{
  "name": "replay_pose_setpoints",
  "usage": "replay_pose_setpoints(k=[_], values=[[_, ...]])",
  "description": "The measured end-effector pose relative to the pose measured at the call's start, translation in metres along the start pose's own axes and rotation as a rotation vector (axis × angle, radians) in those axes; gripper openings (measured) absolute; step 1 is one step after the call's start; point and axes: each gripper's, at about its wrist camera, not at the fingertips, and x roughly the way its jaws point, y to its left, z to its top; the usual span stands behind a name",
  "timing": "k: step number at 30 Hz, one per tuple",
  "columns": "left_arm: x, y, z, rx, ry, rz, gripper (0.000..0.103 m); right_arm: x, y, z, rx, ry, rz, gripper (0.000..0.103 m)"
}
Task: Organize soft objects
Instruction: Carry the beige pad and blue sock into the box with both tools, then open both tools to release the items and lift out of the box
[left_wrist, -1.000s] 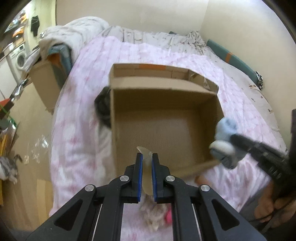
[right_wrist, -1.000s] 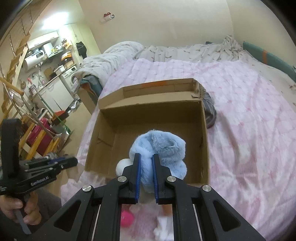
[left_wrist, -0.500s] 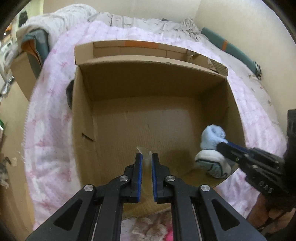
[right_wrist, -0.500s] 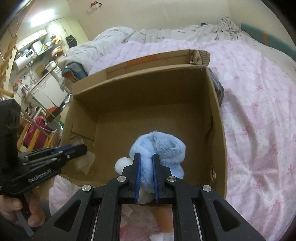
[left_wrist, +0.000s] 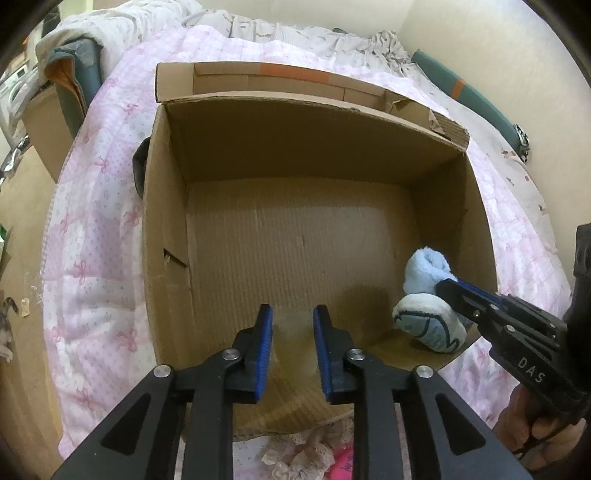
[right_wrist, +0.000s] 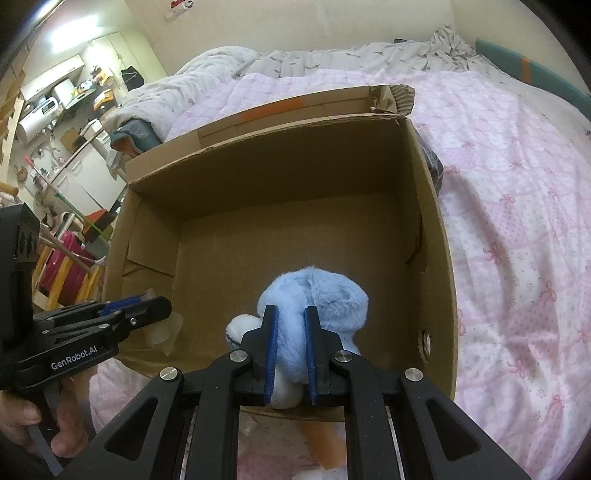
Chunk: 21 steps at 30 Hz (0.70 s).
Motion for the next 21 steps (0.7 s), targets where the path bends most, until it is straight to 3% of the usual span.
replay_pose_setpoints(k=[2, 4, 5, 10, 14, 17, 18, 20, 21], values=[[-0.002, -0.001, 0.000, 0.008, -0.012, 0.017, 0.032, 0.000, 0.001, 0.000, 0.000, 0.000, -0.003, 0.014], [-0.004, -0.002, 0.000, 0.015, -0.032, 0.038, 0.056, 0.001, 0.001, 0.000, 0.004, 0.001, 0.004, 0.015], [-0.006, -0.002, 0.000, 0.018, -0.044, 0.044, 0.060, 0.001, 0.001, 0.001, 0.005, 0.001, 0.004, 0.015], [-0.010, -0.003, 0.002, 0.021, -0.058, 0.046, 0.063, 0.001, -0.001, 0.001, 0.014, 0.002, 0.015, 0.018], [-0.020, -0.004, 0.002, 0.017, -0.106, 0.118, 0.063, -0.004, -0.002, 0.000, 0.017, -0.026, 0.006, 0.022], [-0.026, -0.007, 0.001, 0.028, -0.129, 0.123, 0.063, -0.007, -0.001, 0.002, -0.003, -0.051, -0.002, 0.024], [-0.027, -0.008, 0.000, 0.032, -0.136, 0.118, 0.063, -0.008, -0.002, 0.002, 0.002, -0.057, 0.002, 0.030], [-0.031, -0.011, -0.001, 0.044, -0.154, 0.129, 0.063, -0.012, -0.003, 0.003, 0.021, -0.073, 0.014, 0.052], [-0.033, -0.013, -0.002, 0.051, -0.163, 0.134, 0.063, -0.017, -0.004, 0.003, 0.030, -0.097, 0.020, 0.076]])
